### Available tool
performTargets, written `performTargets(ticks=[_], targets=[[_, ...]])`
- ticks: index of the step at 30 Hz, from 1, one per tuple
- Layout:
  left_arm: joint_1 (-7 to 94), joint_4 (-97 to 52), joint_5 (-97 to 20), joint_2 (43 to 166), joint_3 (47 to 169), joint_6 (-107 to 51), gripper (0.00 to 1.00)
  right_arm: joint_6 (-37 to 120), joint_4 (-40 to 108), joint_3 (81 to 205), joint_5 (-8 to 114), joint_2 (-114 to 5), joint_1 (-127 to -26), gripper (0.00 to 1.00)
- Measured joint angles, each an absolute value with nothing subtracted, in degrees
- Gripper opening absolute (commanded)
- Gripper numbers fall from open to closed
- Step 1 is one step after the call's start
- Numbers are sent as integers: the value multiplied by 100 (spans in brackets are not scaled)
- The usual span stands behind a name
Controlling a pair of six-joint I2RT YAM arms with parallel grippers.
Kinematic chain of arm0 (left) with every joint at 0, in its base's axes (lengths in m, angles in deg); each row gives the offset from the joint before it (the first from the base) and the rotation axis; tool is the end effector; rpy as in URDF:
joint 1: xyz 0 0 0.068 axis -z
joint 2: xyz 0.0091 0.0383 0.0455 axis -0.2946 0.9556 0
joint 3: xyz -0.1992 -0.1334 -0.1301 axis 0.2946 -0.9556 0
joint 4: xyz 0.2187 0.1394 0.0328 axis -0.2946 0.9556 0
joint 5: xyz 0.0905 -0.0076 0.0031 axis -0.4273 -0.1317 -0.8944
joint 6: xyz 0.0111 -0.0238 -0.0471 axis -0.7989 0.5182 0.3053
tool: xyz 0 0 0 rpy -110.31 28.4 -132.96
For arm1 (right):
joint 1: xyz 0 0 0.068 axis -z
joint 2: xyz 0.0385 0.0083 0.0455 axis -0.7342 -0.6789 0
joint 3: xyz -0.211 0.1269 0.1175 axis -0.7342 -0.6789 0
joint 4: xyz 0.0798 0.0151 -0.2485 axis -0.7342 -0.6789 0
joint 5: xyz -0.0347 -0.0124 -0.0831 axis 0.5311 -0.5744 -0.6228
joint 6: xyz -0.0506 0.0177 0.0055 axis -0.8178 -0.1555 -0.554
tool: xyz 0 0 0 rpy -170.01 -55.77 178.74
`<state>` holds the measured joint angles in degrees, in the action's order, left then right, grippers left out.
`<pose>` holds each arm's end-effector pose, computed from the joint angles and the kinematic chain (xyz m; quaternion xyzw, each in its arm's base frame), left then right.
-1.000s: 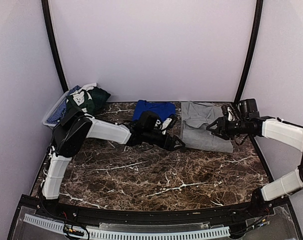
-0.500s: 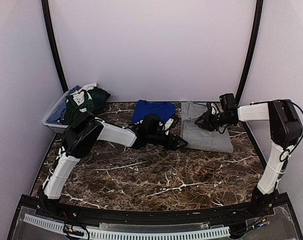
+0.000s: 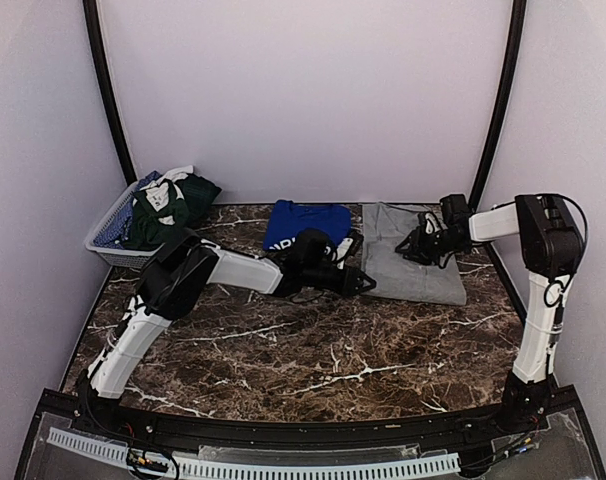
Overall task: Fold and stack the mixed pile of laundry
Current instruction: Move the 2/3-rectangle-folded shirt to the center of the board.
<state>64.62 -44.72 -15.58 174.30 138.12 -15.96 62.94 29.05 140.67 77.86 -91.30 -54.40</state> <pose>0.3620 -0.4224 0.1123 0.3140 0.7304 -0.5080 0.3314 0.4204 0.0724 0.1384 0.0687 0.9040 0.3531 0.2311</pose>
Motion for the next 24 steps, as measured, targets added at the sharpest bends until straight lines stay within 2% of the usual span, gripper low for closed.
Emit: performTargets(ticks=[2,4,10,18,24], targets=[[6464,-4330,-1495,17432,13810,-1488,2,6296,2905,14064,7786,-9130,-5442,36],[6464,-4267,-1445,17432,13797,-1359,0,6296,2910,14053,7784,-9106,-5442,37],[6464,-4278,-1189,17067,13080,-920,0,6326,2927,13527,7767,-8477,-5490,52],[6510,-3810,-909,16105,11670,-494,0,6488,2717,12578,7719,-6328,-5871,67],[6639,-3272,-780,15345,10715,-365,0,6729,2217,11724,7524,-4497,-6258,69]])
